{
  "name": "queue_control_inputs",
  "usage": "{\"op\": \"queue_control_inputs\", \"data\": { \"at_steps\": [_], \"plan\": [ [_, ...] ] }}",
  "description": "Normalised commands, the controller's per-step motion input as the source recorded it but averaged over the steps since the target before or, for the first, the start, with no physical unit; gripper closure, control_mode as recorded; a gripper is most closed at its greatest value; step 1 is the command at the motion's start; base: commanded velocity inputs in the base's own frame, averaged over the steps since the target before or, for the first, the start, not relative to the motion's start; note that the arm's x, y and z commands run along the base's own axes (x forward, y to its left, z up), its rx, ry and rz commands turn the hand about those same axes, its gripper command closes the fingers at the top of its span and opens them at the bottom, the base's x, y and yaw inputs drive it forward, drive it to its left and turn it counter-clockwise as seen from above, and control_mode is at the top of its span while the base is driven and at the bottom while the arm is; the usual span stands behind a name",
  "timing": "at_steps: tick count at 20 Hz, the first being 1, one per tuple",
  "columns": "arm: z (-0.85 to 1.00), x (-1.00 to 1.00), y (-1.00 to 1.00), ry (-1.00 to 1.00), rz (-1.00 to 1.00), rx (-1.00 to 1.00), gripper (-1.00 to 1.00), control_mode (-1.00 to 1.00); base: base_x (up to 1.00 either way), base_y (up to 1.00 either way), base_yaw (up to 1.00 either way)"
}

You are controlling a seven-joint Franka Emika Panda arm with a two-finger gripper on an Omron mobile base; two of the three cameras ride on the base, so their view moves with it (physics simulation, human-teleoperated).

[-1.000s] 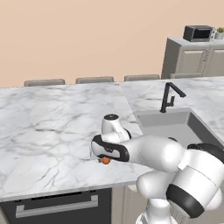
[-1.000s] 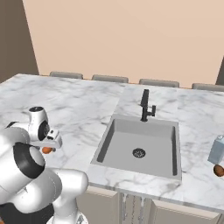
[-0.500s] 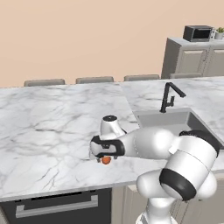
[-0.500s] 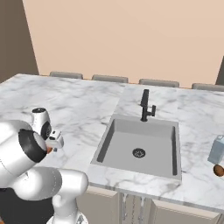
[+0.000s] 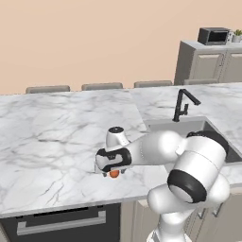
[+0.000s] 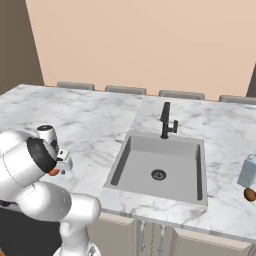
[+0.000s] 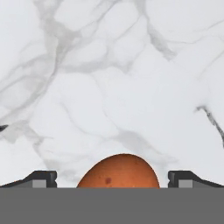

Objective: Gather the eggs and milk located in the vicinity of the sink area and place them right next to the bowl.

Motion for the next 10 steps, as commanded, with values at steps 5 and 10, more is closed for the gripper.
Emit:
{"op": "queue_control_inputs", "data": {
  "at_steps": [5, 10],
  "plan": [
    [-0.11, 0.0, 0.06, 0.0, 0.0, 0.0, 1.0, -1.0, 0.0, 0.0, 0.0],
    [0.0, 0.01, 0.0, 0.0, 0.0, 0.0, 1.0, -1.0, 0.0, 0.0, 0.0]
  ]
}}
